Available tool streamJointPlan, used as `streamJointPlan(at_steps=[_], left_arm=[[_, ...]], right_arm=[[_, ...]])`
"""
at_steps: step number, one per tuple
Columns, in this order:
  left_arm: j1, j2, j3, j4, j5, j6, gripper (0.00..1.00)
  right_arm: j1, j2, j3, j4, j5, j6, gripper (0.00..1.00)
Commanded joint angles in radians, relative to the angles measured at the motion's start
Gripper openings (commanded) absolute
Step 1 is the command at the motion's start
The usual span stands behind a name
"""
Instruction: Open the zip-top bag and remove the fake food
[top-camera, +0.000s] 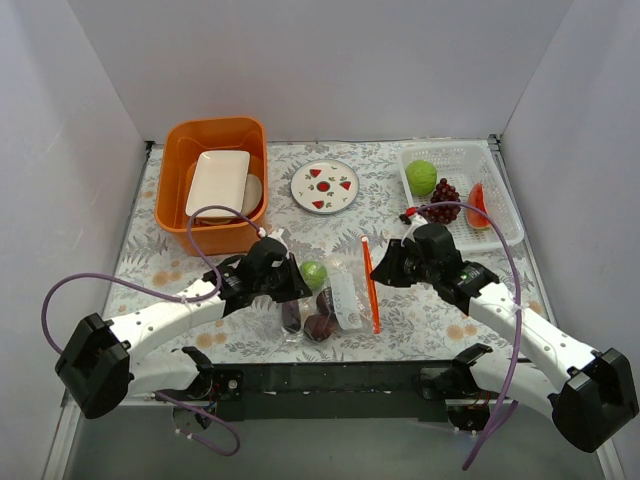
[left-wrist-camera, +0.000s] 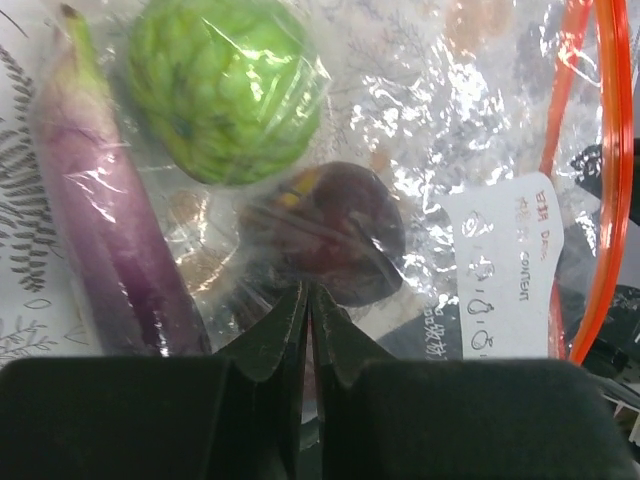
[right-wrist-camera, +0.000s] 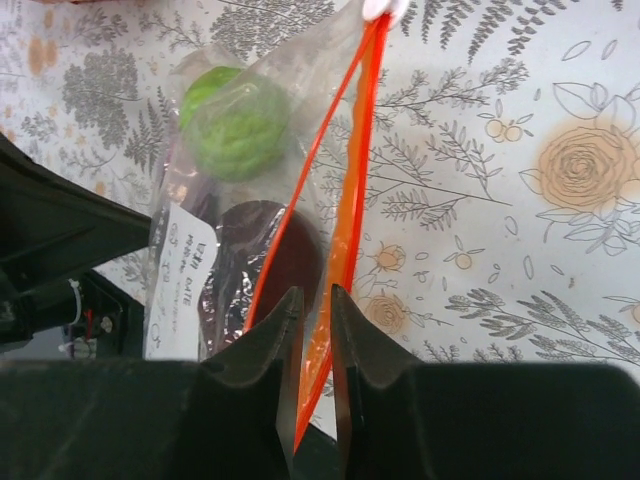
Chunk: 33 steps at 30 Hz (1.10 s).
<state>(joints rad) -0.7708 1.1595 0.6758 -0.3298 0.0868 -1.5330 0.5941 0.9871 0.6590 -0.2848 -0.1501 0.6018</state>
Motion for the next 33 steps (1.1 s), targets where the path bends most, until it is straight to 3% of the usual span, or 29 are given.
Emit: streamJointPlan(at_steps=[1, 13, 16, 23, 26, 33], left_arm=[[-0.050, 0.003, -0.012, 0.024, -0.007, -0.042, 0.05], [-0.105, 0.123, -0.042, 0.109, -0.018, -0.073, 0.04], [-0.105, 0.137, -0.051, 0.124, -0.018, -0.075, 0.04], [-0.105, 0.174, -0.061, 0.159, -0.019, -0.081, 0.04], [-0.105, 0.187, -0.061, 0.170, -0.016, -0.082, 0.04], [-0.105, 0.220, -0.073, 0.221, 0.001, -0.092, 0.04]], right_arm=[[0.003, -0.007, -0.019, 0.113, -0.084, 0.038, 0.24], [0.032, 0.097, -0.145, 0.357, -0.200, 0.121, 0.24], [0.068, 0.134, -0.154, 0.397, -0.186, 0.113, 0.33], [0.205, 0.226, -0.116, 0.400, -0.083, 0.061, 0.68], [0.248, 0.266, -0.091, 0.382, -0.026, 0.053, 0.78], [0.320, 0.357, -0.055, 0.388, 0.050, 0.050, 0.84]])
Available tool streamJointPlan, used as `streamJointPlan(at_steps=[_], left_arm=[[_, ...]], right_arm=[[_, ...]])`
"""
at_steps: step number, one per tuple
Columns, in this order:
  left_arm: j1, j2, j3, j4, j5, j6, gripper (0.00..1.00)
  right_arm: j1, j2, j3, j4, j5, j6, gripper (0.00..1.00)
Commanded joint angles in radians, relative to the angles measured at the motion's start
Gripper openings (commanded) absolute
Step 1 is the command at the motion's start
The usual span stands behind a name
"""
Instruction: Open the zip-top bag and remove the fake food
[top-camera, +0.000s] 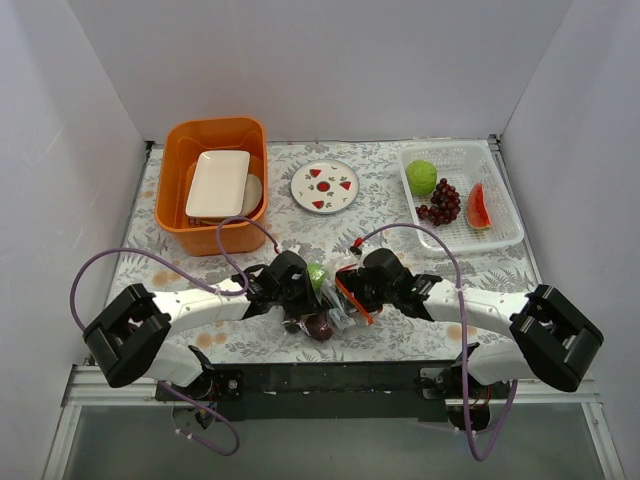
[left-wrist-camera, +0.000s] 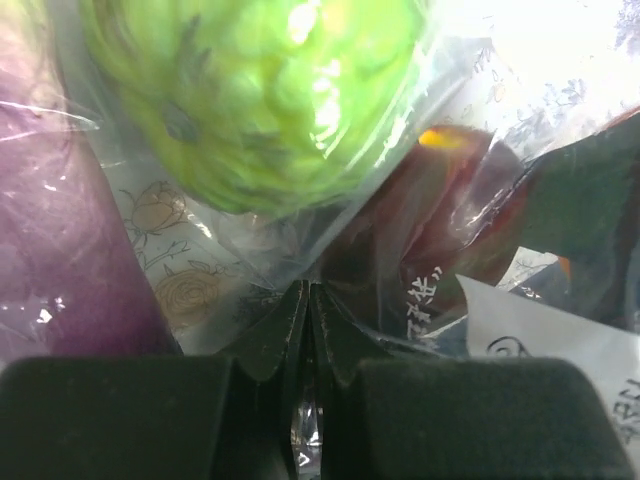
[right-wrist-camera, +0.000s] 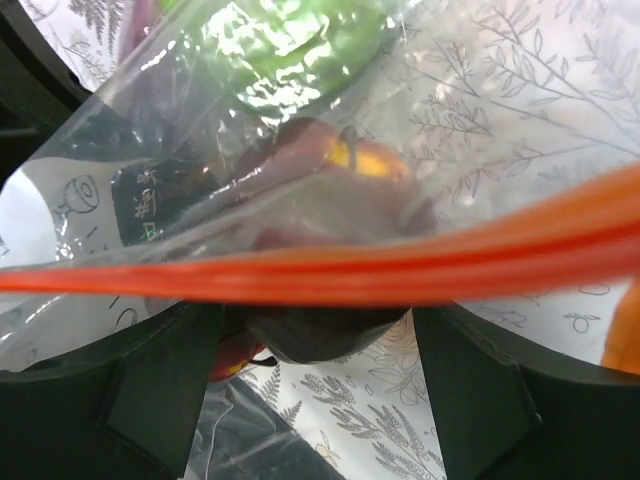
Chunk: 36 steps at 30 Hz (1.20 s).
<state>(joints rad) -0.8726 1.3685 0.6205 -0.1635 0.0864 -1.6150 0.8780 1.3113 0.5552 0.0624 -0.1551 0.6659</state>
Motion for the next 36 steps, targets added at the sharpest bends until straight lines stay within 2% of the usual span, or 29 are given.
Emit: streamJointPlan(at_steps=[1, 7, 8, 13, 16, 36], left_arm=[[-0.005, 0.012, -0.024, 0.061, 0.004, -0.008, 0.04], [-0.005, 0.003, -0.027, 0.042, -0.026, -0.011, 0.04], [-0.003, -0.008, -0.027, 0.027, -0.066, -0.014, 0.04], [0.038, -0.022, -0.044, -0.031, -0.126, -0.014, 0.04], [0.081, -0.029, -0.064, -0.021, -0.120, -0.005, 0.04], [0.124, -0.008, -0.065, -0.011, -0.120, 0.000, 0.04]], right_arm=[[0.045, 0.039, 0.052, 0.042, 0.072, -0.008, 0.84], [0.062, 0.042, 0.058, 0.014, 0.190, 0.012, 0.78], [0.062, 0.037, 0.060, 0.007, 0.204, 0.014, 0.69], [0.062, -0.003, 0.071, -0.025, 0.232, -0.003, 0.43], [0.062, -0.032, 0.072, -0.055, 0.238, -0.011, 0.38], [0.062, -0.236, 0.141, -0.274, 0.321, -0.072, 0.32]])
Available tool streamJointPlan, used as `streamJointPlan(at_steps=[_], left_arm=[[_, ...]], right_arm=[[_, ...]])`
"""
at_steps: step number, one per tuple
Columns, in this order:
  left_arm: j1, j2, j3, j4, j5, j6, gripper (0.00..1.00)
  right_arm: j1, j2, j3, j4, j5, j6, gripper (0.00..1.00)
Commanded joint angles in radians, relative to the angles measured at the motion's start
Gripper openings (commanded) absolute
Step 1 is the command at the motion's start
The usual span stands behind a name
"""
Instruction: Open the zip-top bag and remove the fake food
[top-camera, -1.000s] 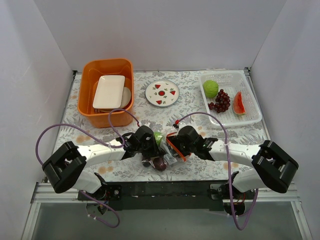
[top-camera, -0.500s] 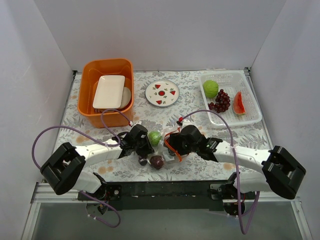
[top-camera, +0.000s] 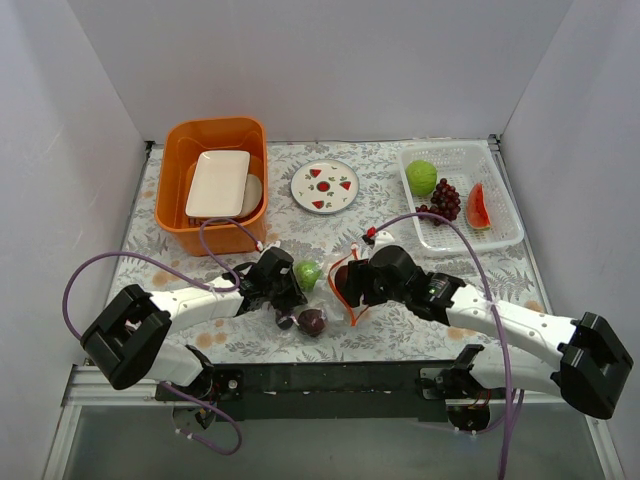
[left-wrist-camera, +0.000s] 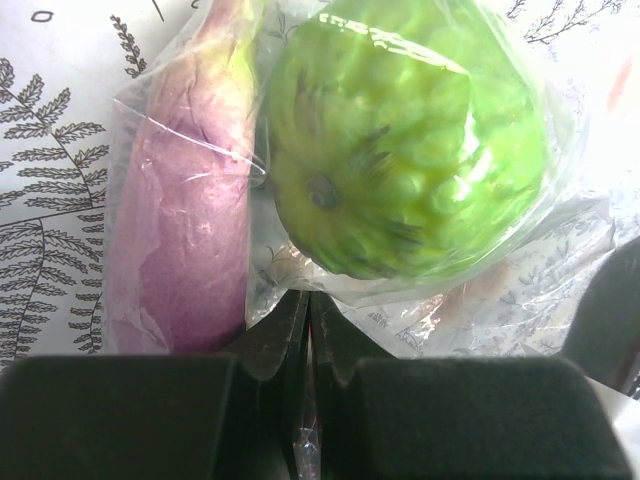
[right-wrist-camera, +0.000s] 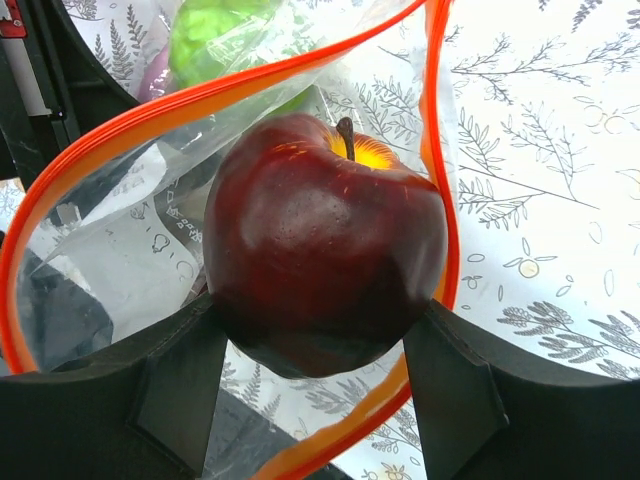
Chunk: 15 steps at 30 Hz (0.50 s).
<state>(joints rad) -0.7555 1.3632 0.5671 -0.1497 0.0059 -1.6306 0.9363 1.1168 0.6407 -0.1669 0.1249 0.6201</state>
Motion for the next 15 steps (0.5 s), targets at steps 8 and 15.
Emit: streamJointPlan(at_steps=[8, 15], left_arm=[[0.008, -0.004, -0.007, -0.027, -0.040, 0.015, 0.04], [0.010, -0.009, -0.007, -0.028, -0.038, 0.014, 0.04]], right_arm=[[0.004, -0.094, 0.082, -0.082, 0.058, -0.043, 0.32], [0.004, -0.127, 0.089, -0.109, 0.076, -0.048, 0.31]])
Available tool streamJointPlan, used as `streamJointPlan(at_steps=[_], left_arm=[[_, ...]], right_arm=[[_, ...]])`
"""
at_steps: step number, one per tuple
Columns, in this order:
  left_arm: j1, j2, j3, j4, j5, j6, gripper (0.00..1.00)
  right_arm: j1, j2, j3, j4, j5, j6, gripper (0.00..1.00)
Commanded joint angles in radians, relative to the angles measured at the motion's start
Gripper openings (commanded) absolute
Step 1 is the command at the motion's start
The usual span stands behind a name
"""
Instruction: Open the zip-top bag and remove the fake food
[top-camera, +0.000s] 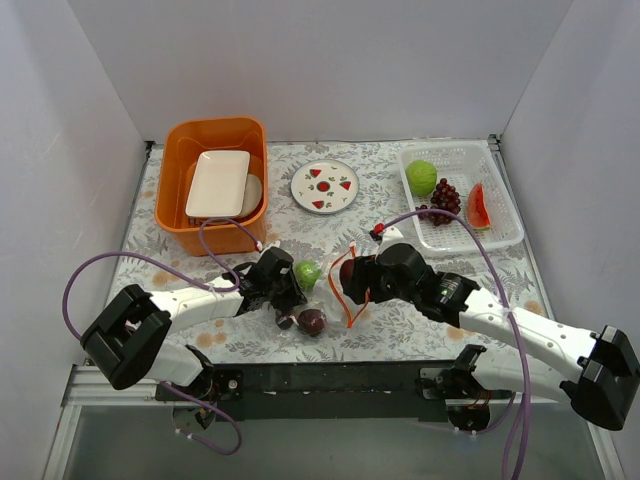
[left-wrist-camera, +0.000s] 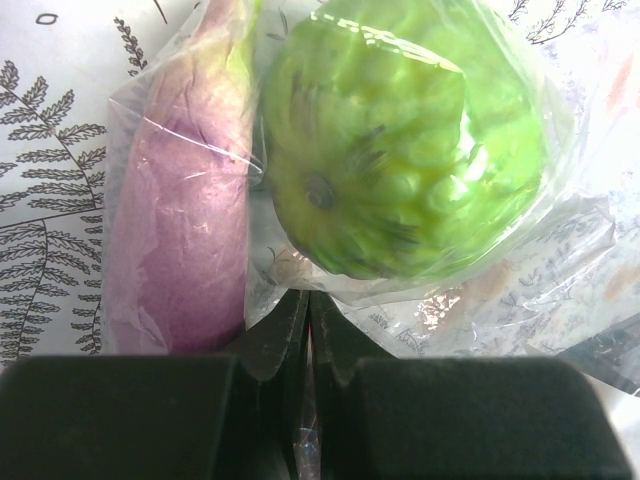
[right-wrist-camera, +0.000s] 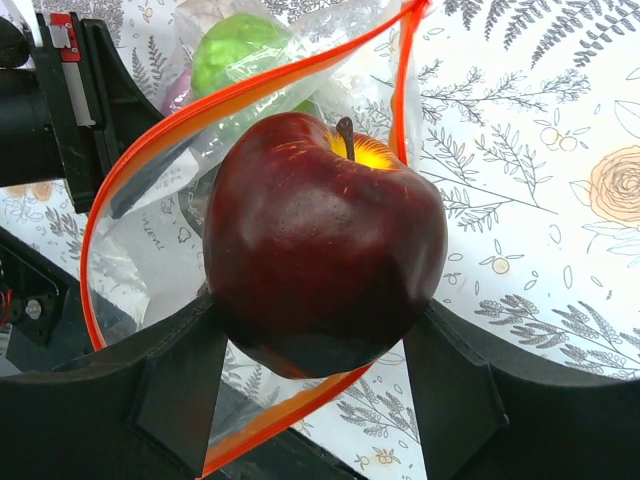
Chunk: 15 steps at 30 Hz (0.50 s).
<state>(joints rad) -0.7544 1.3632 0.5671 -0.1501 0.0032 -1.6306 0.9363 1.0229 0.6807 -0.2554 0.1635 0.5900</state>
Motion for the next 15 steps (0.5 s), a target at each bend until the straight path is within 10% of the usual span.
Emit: streamJointPlan(at_steps=[1, 15], left_arm=[[0.009, -0.007, -0.009, -0.028, -0.035, 0.014, 0.04], [0.009, -0.018, 0.004, -0.031, -0.028, 0.017, 0.04]], right_arm=[[0.004, -0.041, 0.054, -0.027, 0.041, -0.019, 0.31], [-0.024, -0.096, 0.178, -0.189, 0.154, -0.048, 0.32]])
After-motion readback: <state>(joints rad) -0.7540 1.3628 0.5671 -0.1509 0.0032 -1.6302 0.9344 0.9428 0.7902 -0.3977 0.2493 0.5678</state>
